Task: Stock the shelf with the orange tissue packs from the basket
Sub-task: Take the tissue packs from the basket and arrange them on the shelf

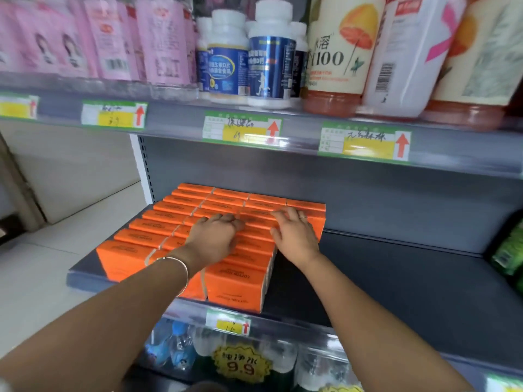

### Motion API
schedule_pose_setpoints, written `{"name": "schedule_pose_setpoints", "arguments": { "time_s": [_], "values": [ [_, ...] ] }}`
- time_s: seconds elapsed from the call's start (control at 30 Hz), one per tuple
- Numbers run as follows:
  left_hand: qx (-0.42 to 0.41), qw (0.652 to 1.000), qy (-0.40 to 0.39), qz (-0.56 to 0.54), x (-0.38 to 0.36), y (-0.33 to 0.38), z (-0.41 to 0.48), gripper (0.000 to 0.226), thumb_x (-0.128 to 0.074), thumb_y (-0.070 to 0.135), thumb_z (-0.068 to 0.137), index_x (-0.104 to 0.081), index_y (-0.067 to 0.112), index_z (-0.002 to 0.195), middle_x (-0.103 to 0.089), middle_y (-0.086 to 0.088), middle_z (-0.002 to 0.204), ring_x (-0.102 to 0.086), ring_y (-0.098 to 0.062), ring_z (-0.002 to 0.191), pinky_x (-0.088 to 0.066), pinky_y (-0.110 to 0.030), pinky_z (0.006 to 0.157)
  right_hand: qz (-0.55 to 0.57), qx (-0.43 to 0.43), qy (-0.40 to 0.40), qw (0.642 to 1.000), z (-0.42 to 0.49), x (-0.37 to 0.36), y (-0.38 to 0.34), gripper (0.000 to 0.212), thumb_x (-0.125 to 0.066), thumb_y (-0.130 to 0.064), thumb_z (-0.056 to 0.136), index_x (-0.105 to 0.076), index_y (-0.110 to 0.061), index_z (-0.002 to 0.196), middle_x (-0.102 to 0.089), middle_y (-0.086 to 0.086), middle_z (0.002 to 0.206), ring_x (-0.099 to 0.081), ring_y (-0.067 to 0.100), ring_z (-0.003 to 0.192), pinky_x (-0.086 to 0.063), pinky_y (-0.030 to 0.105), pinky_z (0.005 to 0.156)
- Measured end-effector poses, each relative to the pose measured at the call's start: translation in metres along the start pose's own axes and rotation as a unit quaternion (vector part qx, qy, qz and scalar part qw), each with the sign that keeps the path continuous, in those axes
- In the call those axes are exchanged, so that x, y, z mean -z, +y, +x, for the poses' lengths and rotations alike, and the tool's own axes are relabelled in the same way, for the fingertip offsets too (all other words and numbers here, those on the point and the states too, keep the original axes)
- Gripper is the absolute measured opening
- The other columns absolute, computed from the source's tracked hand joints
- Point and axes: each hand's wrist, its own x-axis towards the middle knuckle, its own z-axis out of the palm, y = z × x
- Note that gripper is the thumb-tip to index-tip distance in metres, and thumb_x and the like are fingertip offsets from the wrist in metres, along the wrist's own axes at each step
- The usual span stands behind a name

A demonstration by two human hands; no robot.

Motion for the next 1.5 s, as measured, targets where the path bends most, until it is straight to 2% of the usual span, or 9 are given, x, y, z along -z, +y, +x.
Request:
{"name": "schedule_pose_setpoints", "arguments": {
  "time_s": [0.17,0.3,0.57,0.7,1.03,1.2,1.3,1.4,1.5],
  "values": [
    [0.057,0.998,0.013,0.032,0.011,-0.058,-0.077,0.040,-0.047,0.024,0.090,-0.049,0.028,0.130,-0.053,0.001,0.131,-0.047,-0.023,0.124,-0.040,-0.035,0.097,0.024,0.142,-0.031,0.989,-0.026,0.009,-0.081,0.040,-0.047,-0.028,0.097,-0.047,-0.020,0.137,-0.047,0.005,0.132,-0.043,0.027,0.125,-0.035,0.037,0.104],
    [0.145,0.989,-0.009,0.032,0.012,-0.113,-0.155,0.036,-0.048,0.028,0.092,-0.050,0.029,0.128,-0.054,0.002,0.130,-0.049,-0.022,0.123,-0.039,-0.034,0.097,0.024,0.220,-0.091,0.971,-0.046,-0.003,-0.152,0.039,-0.049,-0.028,0.096,-0.048,-0.021,0.135,-0.050,0.005,0.131,-0.046,0.027,0.123,-0.042,0.037,0.098],
    [0.298,0.953,-0.047,0.014,-0.007,-0.192,-0.321,0.028,-0.045,0.028,0.095,-0.050,0.024,0.122,-0.057,0.001,0.120,-0.054,-0.021,0.113,-0.041,-0.030,0.088,-0.002,0.326,-0.235,0.916,-0.091,-0.061,-0.279,0.035,-0.051,-0.028,0.094,-0.054,-0.015,0.127,-0.054,0.009,0.126,-0.050,0.028,0.119,-0.045,0.037,0.092],
    [0.346,0.936,-0.069,-0.012,-0.034,-0.215,-0.366,0.027,-0.045,0.029,0.096,-0.051,0.024,0.121,-0.057,0.002,0.119,-0.055,-0.020,0.110,-0.043,-0.029,0.085,-0.017,0.351,-0.288,0.891,-0.108,-0.096,-0.322,0.036,-0.049,-0.031,0.093,-0.053,-0.021,0.127,-0.055,0.007,0.127,-0.051,0.029,0.120,-0.045,0.039,0.092],
    [0.399,0.890,-0.195,-0.101,-0.144,-0.234,-0.383,0.039,-0.043,0.025,0.093,-0.046,0.031,0.132,-0.052,0.002,0.133,-0.052,-0.022,0.120,-0.044,-0.035,0.092,-0.058,0.378,-0.417,0.824,-0.103,-0.201,-0.353,0.034,-0.047,-0.023,0.094,-0.053,-0.013,0.126,-0.054,0.012,0.121,-0.053,0.030,0.113,-0.043,0.034,0.079],
    [0.376,0.886,-0.237,-0.136,-0.196,-0.234,-0.379,0.035,-0.047,0.021,0.091,-0.052,0.028,0.125,-0.054,0.001,0.131,-0.051,-0.021,0.120,-0.042,-0.032,0.092,-0.065,0.351,-0.495,0.792,-0.095,-0.263,-0.344,0.032,-0.052,-0.027,0.092,-0.054,-0.015,0.122,-0.058,0.010,0.116,-0.056,0.027,0.105,-0.044,0.034,0.079],
    [0.376,0.874,-0.272,-0.144,-0.227,-0.236,-0.383,0.042,-0.045,0.020,0.092,-0.046,0.029,0.133,-0.052,0.000,0.134,-0.047,-0.022,0.125,-0.041,-0.035,0.097,-0.067,0.350,-0.544,0.760,-0.099,-0.306,-0.350,0.030,-0.055,-0.028,0.090,-0.053,-0.018,0.119,-0.058,0.007,0.116,-0.057,0.025,0.102,-0.043,0.032,0.076],
    [0.391,0.854,-0.305,-0.159,-0.254,-0.237,-0.391,0.039,-0.042,0.021,0.093,-0.046,0.025,0.131,-0.052,-0.003,0.132,-0.048,-0.024,0.123,-0.042,-0.037,0.096,-0.093,0.384,-0.561,0.727,-0.109,-0.345,-0.357,0.020,-0.055,-0.025,0.089,-0.055,-0.020,0.108,-0.056,0.006,0.100,-0.054,0.022,0.087,-0.046,0.034,0.073],
    [0.403,0.834,-0.322,-0.193,-0.280,-0.235,-0.399,0.036,-0.043,0.023,0.091,-0.048,0.026,0.127,-0.053,-0.002,0.128,-0.051,-0.022,0.117,-0.046,-0.036,0.090,-0.123,0.409,-0.563,0.708,-0.117,-0.378,-0.351,0.035,-0.056,-0.023,0.088,-0.052,-0.014,0.121,-0.058,0.008,0.110,-0.058,0.027,0.096,-0.049,0.037,0.078]
  ]
}}
